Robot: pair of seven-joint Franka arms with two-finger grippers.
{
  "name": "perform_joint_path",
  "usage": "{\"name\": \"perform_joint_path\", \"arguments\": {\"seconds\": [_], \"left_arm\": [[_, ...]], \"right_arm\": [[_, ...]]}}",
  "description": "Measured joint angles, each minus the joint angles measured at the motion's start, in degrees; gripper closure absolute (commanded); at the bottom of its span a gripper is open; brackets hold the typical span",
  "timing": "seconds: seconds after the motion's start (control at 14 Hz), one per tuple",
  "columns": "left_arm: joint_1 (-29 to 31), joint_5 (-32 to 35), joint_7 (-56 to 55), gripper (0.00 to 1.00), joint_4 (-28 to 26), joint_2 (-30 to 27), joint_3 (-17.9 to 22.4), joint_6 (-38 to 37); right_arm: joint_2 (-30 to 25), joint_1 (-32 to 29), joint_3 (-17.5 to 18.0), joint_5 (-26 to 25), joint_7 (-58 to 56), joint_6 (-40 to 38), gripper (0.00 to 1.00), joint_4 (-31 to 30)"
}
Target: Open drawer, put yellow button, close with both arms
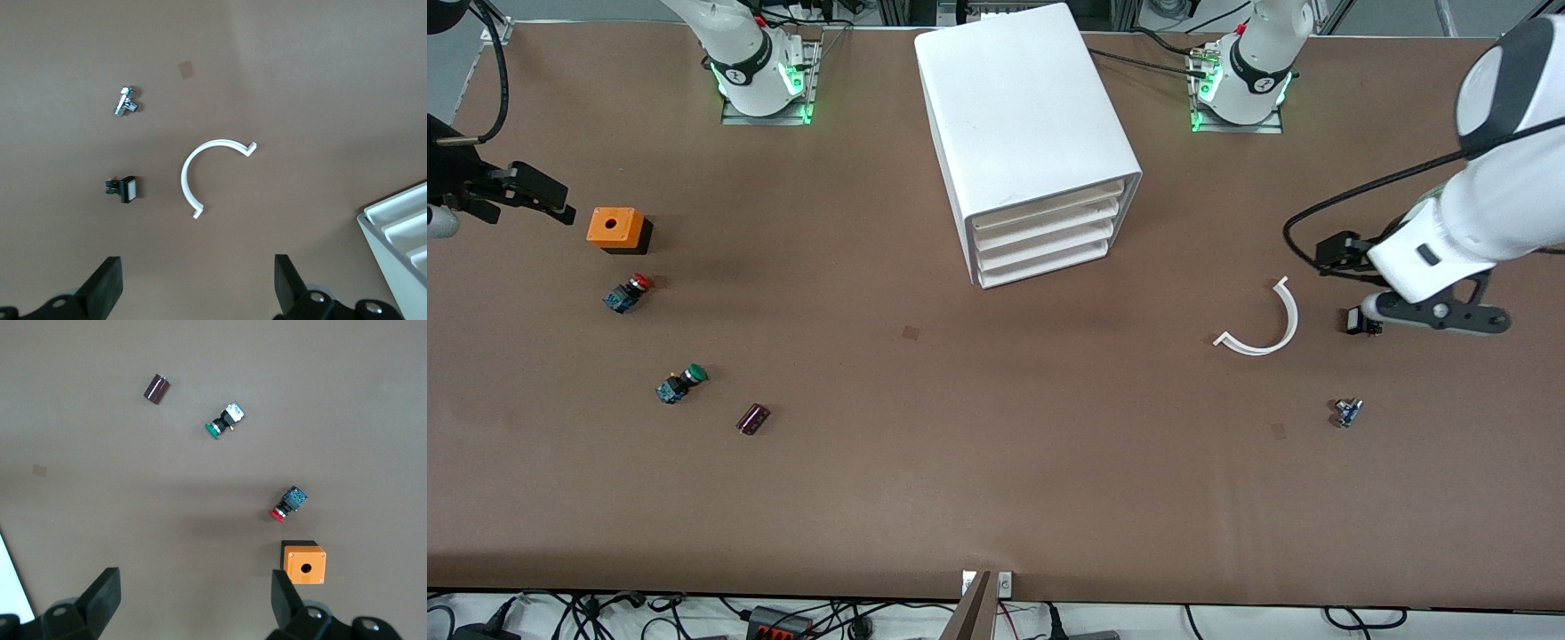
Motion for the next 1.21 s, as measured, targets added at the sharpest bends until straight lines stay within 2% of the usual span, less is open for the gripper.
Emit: {"name": "perform_joint_path", "arguments": {"seconds": [0.21,0.36,0.43,0.64,1.21], "left_arm": [[-6.47,-5.53,5.62,0.0,-1.03,-3.88,12.2,-0.21],[-10.31,-7.07,7.13,0.0,-5.28,-6.23,18.09,4.2],[-11.92,-7.38,7.51,0.0,-8.24,-7.69,19.78,7.44],[-14.34,-7.53,7.2,0.0,-14.23,-11.64,21.1,12.37],[-15.46,-7.53,1.02,0.0,-15.32,-13.79,21.5,12.26]], "right_arm": [[-0.29,0.0,0.04,-0.02,0.0,0.03,0.0,-0.41],[-0.28,0.0,0.05,-0.26,0.01,0.04,0.0,-0.45],[-0.28,-0.01,0.05,-0.34,0.01,0.04,0.0,-0.47],[-0.28,-0.01,0.08,-0.59,0.01,1.1,0.0,-0.56],[-0.33,-0.01,0.15,-1.09,-0.01,2.7,0.0,-2.06]]}}
